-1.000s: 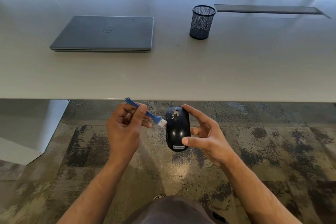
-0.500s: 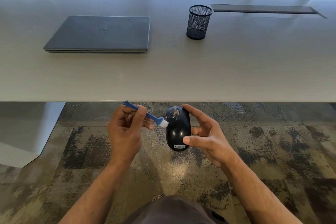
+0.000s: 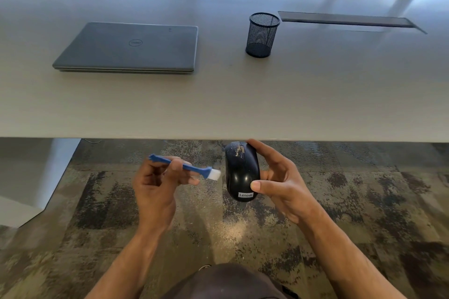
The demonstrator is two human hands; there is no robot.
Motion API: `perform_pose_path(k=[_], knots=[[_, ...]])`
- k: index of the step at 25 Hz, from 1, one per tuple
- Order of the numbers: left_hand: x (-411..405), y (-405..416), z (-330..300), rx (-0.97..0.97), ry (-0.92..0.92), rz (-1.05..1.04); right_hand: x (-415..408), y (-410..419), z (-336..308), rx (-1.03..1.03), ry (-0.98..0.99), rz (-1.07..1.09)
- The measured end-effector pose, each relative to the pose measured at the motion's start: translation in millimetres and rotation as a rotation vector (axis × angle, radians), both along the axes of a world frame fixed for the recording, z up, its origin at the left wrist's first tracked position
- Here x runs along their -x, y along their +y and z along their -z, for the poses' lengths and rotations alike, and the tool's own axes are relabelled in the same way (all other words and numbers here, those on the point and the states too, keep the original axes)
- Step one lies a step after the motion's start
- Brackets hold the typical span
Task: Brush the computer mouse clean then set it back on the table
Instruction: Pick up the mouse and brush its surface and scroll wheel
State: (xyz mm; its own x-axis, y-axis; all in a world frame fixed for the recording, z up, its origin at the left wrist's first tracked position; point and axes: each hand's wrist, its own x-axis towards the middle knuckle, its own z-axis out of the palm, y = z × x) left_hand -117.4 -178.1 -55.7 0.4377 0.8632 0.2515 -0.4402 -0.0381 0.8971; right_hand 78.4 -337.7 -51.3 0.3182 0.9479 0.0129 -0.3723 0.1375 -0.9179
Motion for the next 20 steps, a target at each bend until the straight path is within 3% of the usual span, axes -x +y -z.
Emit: perform_pose_path(k=[20], knots=[[-4.0,-0.5,-2.1,0.041,-0.076,0.043,2.8,5.6,-1.9,-0.026,0.055,0.001]])
